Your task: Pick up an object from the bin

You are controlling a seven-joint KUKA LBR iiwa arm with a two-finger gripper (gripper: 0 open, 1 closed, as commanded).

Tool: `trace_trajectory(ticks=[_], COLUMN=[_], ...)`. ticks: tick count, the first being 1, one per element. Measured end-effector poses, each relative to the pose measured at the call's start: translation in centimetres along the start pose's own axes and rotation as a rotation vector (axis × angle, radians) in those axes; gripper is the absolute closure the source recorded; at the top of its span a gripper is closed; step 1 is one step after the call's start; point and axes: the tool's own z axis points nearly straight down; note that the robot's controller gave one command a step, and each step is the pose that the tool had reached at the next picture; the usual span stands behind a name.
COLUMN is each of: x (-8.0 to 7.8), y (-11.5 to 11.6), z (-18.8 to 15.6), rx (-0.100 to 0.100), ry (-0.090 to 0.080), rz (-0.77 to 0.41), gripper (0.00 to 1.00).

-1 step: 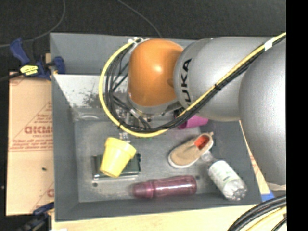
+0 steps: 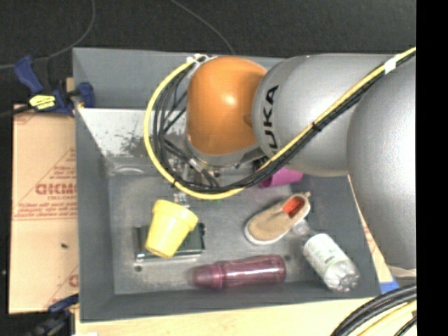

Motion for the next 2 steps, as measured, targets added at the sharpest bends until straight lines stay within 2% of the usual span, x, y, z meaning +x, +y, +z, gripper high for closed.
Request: trace_trajectory(ticks=[1, 2], x=[4.0, 2.4], y=[-4.8, -3.1], z=[1.8, 5.9], rx=[0.000, -0.002], ry=[-0.002, -0.005], rz=[-0.218, -0.023], gripper=[0.00, 0.00])
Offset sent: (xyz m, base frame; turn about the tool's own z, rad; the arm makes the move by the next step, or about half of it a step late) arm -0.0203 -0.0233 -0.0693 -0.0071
